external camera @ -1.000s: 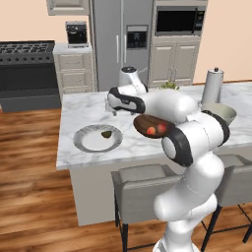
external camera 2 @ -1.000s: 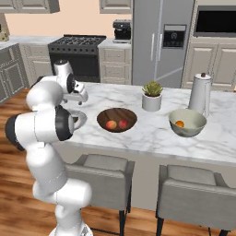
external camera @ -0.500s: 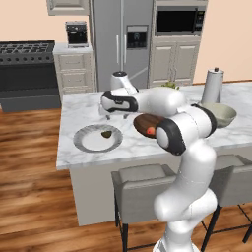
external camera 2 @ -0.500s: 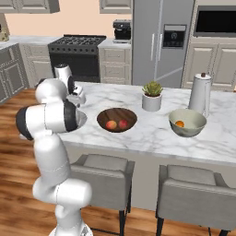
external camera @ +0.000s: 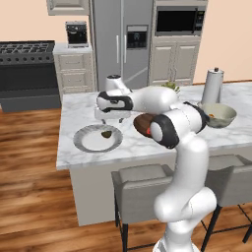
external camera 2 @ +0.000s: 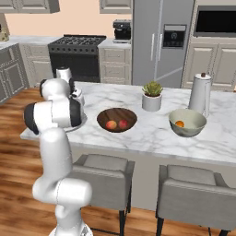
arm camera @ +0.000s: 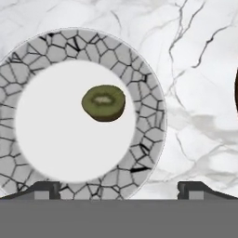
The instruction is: Take the fruits from the plate on the dining counter and place two fruits in each bowl.
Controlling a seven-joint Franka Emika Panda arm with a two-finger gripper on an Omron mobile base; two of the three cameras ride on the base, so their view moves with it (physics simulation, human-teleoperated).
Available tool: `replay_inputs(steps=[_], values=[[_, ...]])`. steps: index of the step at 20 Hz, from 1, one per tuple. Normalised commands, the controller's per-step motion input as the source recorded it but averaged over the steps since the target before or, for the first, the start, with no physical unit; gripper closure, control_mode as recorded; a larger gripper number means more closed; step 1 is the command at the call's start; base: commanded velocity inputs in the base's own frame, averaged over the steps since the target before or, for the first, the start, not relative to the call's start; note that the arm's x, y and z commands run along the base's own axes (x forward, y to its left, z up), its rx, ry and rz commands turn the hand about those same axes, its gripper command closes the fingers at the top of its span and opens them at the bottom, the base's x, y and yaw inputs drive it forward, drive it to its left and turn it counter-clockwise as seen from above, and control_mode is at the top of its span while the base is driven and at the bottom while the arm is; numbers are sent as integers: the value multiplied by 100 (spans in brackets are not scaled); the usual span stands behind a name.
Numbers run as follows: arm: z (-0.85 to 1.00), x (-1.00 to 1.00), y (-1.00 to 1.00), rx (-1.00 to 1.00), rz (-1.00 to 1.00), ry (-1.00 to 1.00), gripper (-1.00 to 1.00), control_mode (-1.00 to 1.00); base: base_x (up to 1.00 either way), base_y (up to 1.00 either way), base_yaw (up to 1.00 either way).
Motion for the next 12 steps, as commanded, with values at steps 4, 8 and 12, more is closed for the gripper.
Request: replay_inputs(steps=[4, 8, 12], values=[[-36, 27, 13, 0, 1, 4, -100, -100, 0, 0, 0], [-52, 47, 9, 0, 0, 1, -100, -100, 0, 0, 0], [-52, 28, 19, 0, 0, 5, -100, -100, 0, 0, 0]])
